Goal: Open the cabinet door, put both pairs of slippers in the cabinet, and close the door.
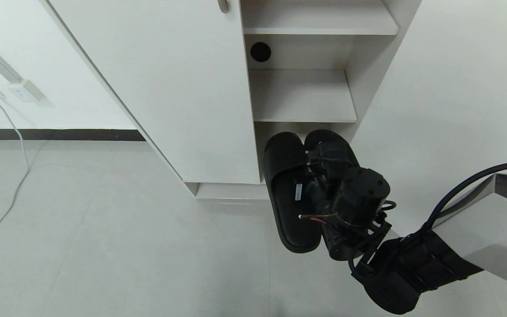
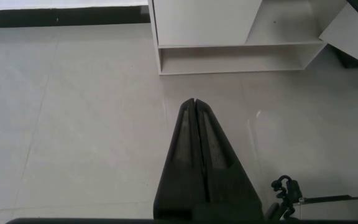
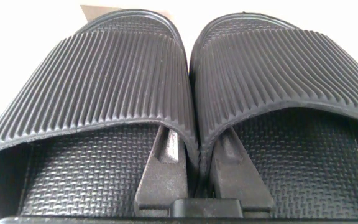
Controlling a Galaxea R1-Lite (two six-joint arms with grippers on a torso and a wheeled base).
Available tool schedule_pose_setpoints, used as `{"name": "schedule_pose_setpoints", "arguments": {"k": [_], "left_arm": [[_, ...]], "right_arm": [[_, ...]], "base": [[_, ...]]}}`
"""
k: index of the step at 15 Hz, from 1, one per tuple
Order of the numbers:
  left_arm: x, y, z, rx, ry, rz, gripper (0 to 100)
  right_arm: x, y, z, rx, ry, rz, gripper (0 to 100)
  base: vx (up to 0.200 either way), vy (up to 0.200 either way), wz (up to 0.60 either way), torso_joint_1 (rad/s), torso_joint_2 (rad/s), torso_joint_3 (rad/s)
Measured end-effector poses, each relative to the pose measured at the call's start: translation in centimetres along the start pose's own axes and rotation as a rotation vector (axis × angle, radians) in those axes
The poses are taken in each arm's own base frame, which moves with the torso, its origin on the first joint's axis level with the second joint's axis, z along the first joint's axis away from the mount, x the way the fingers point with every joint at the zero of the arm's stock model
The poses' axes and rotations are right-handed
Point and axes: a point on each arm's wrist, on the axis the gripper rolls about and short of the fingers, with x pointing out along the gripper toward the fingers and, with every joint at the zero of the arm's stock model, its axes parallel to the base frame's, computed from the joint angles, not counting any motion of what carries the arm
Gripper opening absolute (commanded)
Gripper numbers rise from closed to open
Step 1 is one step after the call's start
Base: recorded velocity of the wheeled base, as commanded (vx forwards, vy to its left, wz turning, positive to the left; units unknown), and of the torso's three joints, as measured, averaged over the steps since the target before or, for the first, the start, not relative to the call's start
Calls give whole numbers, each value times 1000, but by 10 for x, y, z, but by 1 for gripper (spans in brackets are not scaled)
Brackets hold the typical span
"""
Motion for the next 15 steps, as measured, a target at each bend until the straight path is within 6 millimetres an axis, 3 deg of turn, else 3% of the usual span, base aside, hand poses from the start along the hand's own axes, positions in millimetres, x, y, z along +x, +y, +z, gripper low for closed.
{"name": "schedule_pose_setpoints", "arguments": {"k": [7, 11, 15], "left_arm": [[0, 0, 0, 0, 0, 0, 0], [0, 0, 0, 0, 0, 1, 0], [0, 0, 0, 0, 0, 1, 0]], "right_arm": [[1, -1, 1, -1, -1, -4, 0], [5, -5, -5, -13, 9, -14, 0], [22, -7, 2, -38, 17, -37, 0]], "base": [[200, 0, 0, 4, 3, 0], [0, 0, 0, 0, 0, 0], [0, 0, 0, 0, 0, 0]]}}
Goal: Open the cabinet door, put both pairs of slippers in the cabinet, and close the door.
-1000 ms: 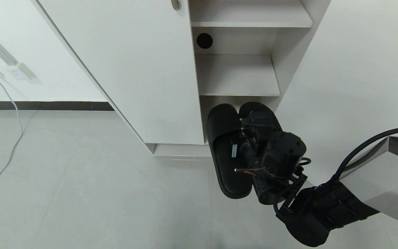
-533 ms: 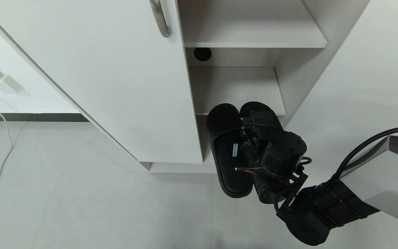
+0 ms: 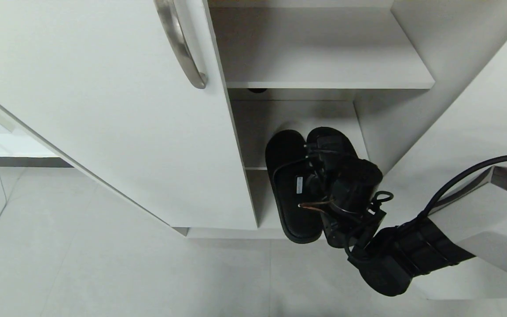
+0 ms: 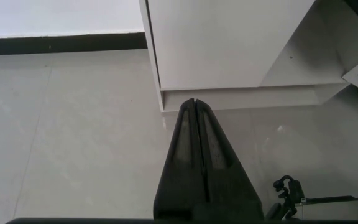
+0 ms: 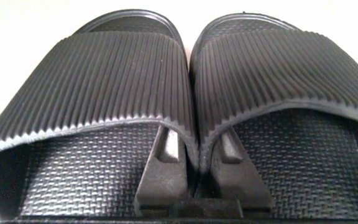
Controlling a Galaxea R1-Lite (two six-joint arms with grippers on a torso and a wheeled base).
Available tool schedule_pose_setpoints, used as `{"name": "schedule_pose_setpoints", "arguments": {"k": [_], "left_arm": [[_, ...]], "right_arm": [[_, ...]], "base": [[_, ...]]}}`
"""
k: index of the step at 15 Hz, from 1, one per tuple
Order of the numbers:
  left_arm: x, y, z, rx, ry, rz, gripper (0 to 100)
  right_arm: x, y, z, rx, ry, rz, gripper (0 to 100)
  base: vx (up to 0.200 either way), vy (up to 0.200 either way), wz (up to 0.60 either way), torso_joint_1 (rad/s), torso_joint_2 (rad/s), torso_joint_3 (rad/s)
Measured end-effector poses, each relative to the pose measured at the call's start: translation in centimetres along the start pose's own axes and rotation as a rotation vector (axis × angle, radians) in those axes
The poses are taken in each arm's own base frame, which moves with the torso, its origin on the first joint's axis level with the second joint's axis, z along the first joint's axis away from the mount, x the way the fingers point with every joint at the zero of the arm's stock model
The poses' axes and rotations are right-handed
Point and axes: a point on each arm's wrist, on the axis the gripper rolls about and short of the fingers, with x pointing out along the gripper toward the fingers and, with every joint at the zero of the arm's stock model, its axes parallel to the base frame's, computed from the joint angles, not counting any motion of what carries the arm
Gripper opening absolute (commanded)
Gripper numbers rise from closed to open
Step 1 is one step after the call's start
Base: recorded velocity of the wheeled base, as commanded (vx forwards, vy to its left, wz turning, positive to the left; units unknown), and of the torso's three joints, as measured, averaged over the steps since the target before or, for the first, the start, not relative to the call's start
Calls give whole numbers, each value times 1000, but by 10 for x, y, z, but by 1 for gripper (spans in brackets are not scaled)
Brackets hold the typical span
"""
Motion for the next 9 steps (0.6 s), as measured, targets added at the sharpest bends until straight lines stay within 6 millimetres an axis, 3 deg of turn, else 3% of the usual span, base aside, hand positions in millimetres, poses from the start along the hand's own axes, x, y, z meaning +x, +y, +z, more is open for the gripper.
{"name": "schedule_pose_setpoints", "arguments": {"k": [9], "left_arm": [[0, 0, 0, -1, 0, 0, 0]], "right_arm": [[71, -15, 2, 7, -18, -104, 0]], "base": [[0, 0, 0, 0, 0, 0]]}}
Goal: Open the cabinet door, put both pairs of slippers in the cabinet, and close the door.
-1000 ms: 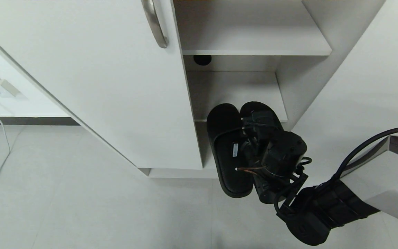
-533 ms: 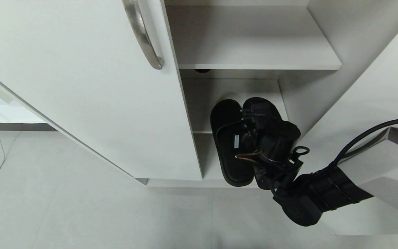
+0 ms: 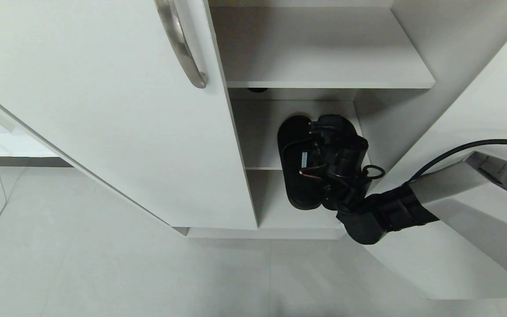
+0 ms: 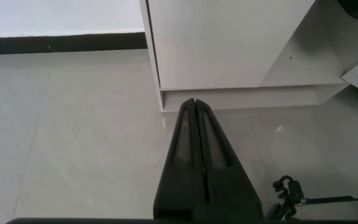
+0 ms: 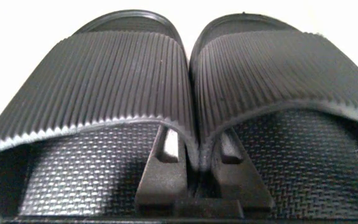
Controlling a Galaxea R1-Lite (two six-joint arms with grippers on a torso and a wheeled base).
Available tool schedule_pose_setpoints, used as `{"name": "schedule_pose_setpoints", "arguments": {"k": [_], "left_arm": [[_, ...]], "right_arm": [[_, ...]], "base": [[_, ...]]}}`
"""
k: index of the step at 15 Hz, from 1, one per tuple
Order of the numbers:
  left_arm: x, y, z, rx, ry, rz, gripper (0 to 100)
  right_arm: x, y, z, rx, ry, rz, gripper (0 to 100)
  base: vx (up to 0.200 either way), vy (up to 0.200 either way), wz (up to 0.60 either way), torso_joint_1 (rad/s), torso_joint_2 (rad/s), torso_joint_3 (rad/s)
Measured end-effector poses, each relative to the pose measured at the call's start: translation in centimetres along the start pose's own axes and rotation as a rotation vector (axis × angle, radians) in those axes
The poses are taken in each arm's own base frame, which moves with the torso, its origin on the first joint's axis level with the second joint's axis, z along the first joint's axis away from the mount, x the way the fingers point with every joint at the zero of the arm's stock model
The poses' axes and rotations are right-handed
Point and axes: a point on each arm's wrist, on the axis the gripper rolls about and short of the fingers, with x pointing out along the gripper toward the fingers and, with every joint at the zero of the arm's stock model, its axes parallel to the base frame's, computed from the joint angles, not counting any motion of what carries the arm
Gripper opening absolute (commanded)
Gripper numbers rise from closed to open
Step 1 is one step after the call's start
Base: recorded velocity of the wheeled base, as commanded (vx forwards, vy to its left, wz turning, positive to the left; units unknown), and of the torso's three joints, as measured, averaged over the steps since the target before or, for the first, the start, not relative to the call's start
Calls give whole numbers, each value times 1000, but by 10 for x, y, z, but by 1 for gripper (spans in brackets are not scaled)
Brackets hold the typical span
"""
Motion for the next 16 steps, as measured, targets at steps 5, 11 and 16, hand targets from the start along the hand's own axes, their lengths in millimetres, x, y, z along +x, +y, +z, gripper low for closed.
{"name": "schedule_pose_setpoints", "arguments": {"k": [5, 11, 16], "left_arm": [[0, 0, 0, -1, 0, 1, 0], [0, 0, 0, -2, 0, 1, 0], [0, 0, 0, -2, 0, 1, 0]], "right_arm": [[26, 8, 15, 70, 19, -16, 0], [48, 15, 39, 101, -17, -28, 0], [56, 15, 34, 93, -12, -37, 0]], "base": [[0, 0, 0, 0, 0, 0], [0, 0, 0, 0, 0, 0], [0, 0, 0, 0, 0, 0]]}}
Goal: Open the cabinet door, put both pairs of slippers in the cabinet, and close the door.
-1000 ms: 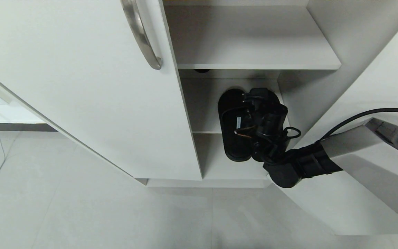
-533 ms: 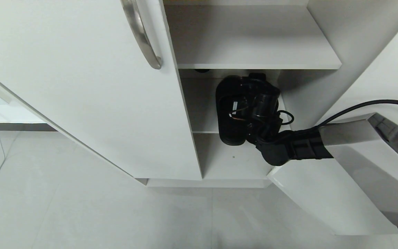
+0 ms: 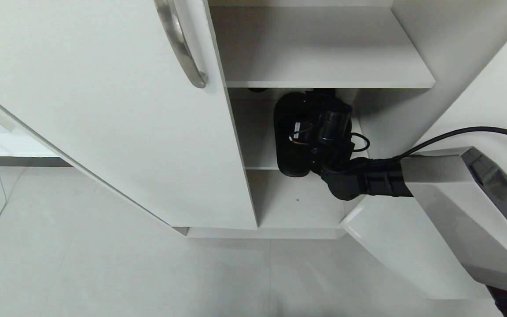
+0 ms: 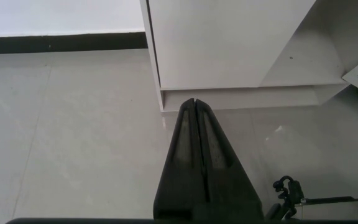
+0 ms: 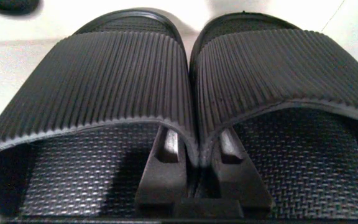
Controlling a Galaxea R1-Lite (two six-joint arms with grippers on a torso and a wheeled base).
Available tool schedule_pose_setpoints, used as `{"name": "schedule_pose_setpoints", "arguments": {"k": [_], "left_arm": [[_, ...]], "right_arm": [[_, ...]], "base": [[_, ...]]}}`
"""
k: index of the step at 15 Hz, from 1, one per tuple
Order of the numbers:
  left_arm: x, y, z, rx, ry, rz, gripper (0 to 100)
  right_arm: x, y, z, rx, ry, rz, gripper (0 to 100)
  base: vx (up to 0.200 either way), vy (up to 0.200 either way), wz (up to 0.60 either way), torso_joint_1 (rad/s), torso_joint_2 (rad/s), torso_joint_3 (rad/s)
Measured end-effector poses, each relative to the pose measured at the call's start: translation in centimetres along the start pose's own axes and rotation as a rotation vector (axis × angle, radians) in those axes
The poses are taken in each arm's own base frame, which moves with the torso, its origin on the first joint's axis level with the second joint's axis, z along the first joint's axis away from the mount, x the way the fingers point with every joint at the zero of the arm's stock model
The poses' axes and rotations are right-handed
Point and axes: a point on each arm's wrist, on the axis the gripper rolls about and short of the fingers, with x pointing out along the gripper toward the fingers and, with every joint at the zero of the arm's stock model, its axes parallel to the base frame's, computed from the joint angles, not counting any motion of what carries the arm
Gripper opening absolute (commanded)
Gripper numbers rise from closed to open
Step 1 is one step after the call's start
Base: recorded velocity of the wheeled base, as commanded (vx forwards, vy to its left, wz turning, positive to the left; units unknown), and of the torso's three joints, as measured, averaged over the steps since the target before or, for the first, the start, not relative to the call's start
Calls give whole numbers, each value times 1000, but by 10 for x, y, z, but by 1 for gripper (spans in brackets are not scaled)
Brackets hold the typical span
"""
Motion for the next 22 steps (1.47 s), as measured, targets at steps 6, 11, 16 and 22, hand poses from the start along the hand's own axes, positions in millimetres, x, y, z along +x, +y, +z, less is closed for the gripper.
{"name": "schedule_pose_setpoints", "arguments": {"k": [6, 11, 16, 22], "left_arm": [[0, 0, 0, 0, 0, 0, 0], [0, 0, 0, 0, 0, 1, 0], [0, 0, 0, 0, 0, 0, 0], [0, 0, 0, 1, 0, 0, 0]], "right_arm": [[3, -2, -5, -11, 11, -7, 0], [4, -2, -1, -7, 4, -8, 100], [-1, -6, -10, -33, 39, -8, 100], [-36, -15, -7, -27, 40, 21, 100]], "base": [[0, 0, 0, 0, 0, 0], [0, 0, 0, 0, 0, 0], [0, 0, 0, 0, 0, 0], [0, 0, 0, 0, 0, 0]]}}
